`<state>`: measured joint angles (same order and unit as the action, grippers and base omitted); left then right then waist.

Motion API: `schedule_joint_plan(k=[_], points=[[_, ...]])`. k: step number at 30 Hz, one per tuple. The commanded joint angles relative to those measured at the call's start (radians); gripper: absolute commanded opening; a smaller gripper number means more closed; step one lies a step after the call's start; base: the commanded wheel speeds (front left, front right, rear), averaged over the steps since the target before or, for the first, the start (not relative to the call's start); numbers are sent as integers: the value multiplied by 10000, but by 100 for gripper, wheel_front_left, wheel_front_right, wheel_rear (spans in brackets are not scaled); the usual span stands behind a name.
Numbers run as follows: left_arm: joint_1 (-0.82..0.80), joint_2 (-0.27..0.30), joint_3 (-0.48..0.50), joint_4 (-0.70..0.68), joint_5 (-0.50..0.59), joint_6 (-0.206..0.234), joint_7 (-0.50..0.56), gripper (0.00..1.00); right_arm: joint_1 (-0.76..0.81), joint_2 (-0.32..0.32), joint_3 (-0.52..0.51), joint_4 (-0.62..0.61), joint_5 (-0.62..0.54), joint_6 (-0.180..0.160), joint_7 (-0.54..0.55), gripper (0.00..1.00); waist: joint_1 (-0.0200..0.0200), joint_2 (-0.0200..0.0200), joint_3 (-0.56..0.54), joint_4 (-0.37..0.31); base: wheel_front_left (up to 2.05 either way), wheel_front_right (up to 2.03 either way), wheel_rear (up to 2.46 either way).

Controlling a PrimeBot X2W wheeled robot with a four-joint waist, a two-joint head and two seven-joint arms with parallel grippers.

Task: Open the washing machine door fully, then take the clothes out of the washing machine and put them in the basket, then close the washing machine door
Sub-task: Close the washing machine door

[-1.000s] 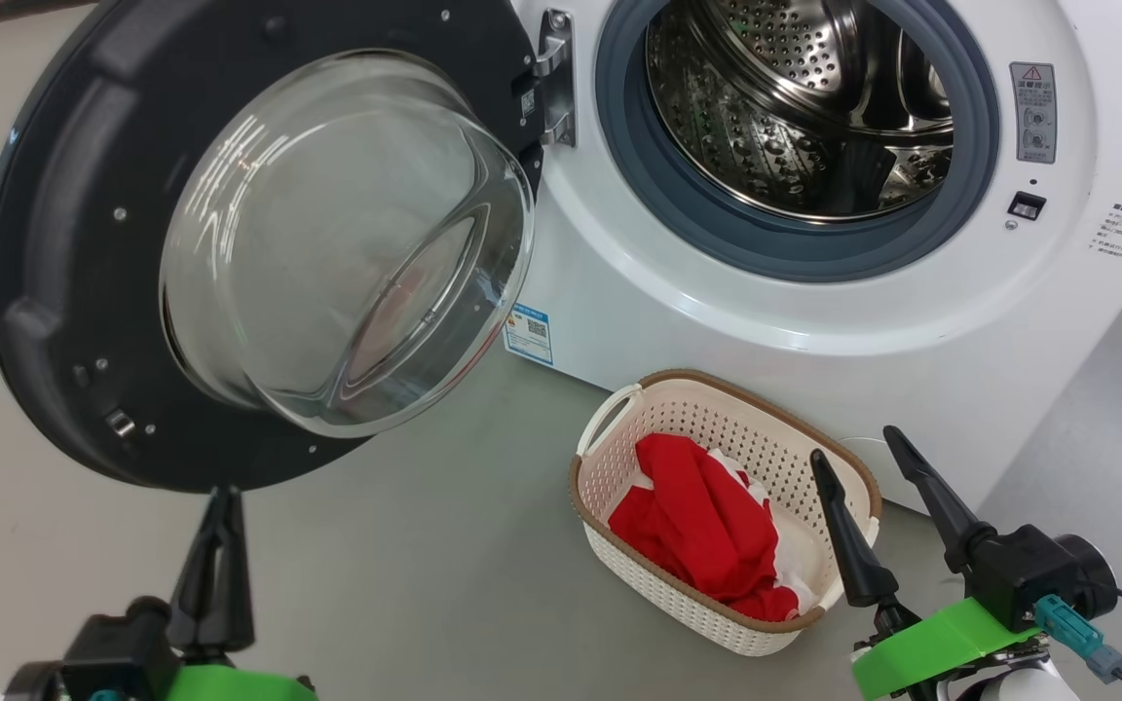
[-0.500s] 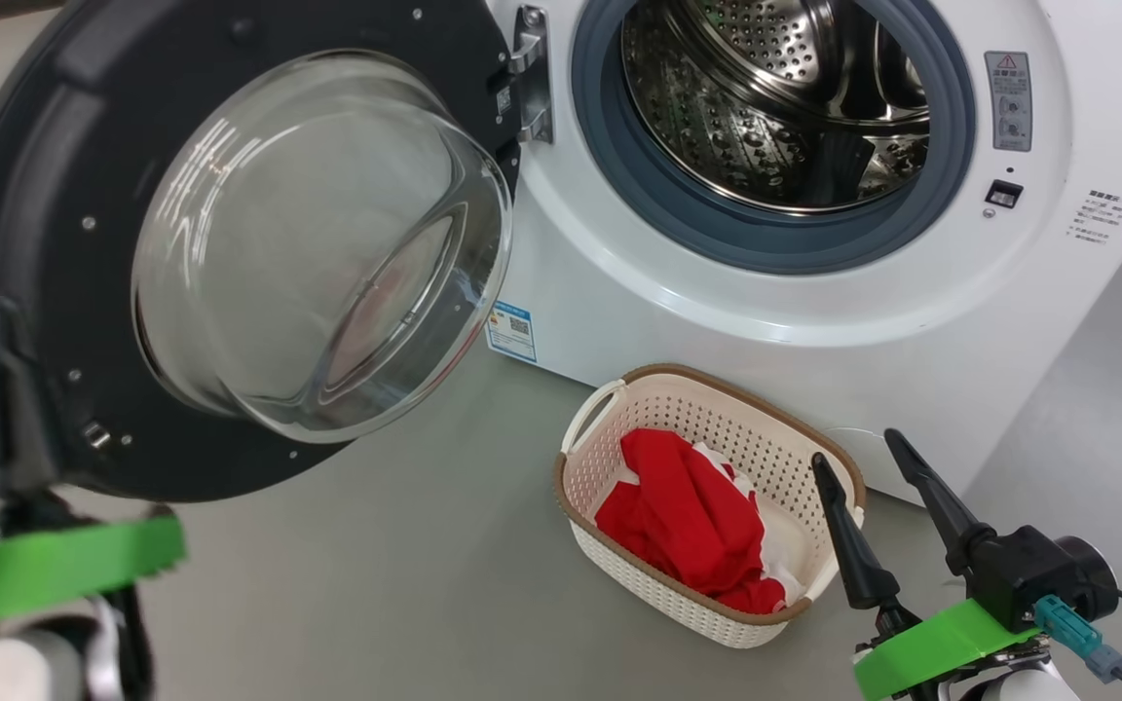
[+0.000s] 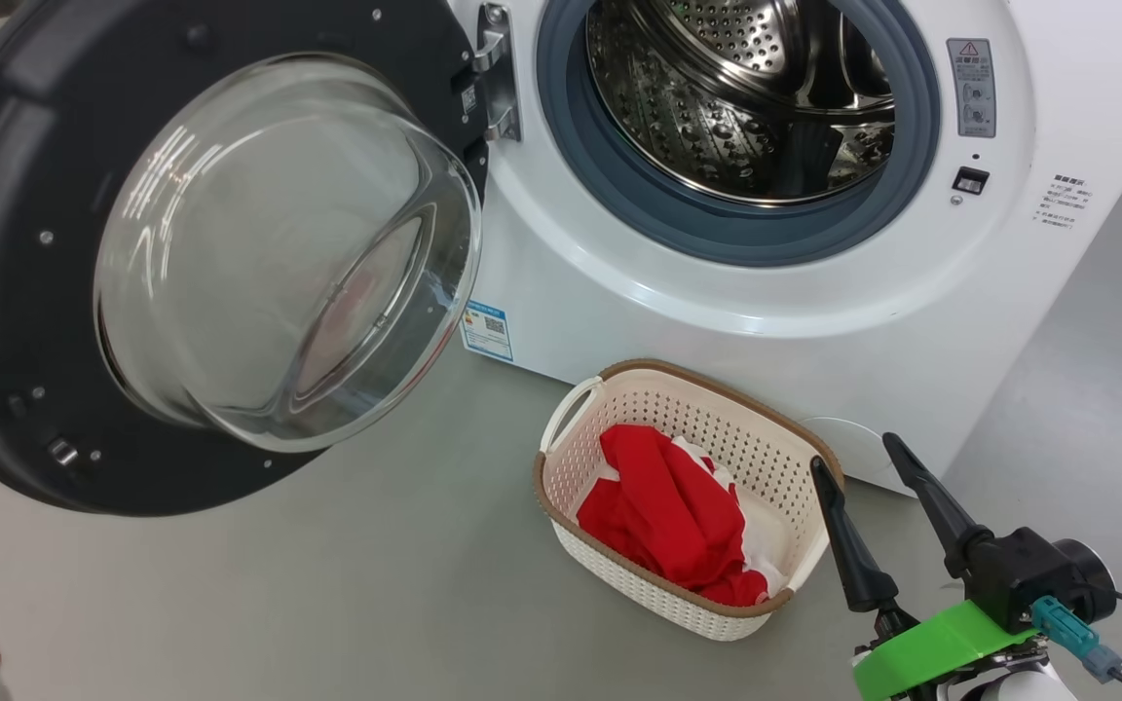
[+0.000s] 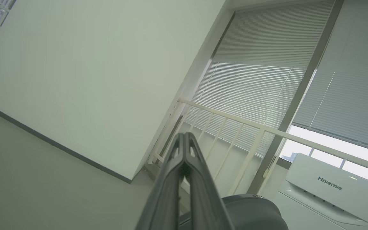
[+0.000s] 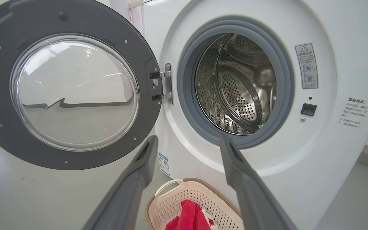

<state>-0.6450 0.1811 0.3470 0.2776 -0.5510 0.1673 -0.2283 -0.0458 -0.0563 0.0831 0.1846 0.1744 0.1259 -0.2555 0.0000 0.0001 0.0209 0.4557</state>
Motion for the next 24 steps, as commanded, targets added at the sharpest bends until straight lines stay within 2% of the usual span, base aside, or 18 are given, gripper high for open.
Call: schedule_joint_plan(k=[1,7,11,19,24], points=[[-476,490,377,90,-201,-85,144,0,-413,-45,270,-227,-35,48,-63,100,0,-1,-1,-23,0,0,0],[-1901,732,1282,2513,-1975,-250,1478,0,-420,-40,312,-199,-65,48,-63,100,0,-1,27,-134,0,0,0],[-2573,1001,1660,3783,-2693,-270,2214,0,-419,-52,378,-170,-46,48,-63,100,0,-1,78,-201,0,0,0],[-3471,1611,1739,5530,-3355,-463,3705,0,-626,-223,638,-63,3,48,-63,100,0,-1,303,-458,0,0,0],[-3650,1973,1493,6022,-3200,-590,3970,0,-662,-315,703,-32,33,48,-63,100,0,-1,390,-568,0,0,0]])
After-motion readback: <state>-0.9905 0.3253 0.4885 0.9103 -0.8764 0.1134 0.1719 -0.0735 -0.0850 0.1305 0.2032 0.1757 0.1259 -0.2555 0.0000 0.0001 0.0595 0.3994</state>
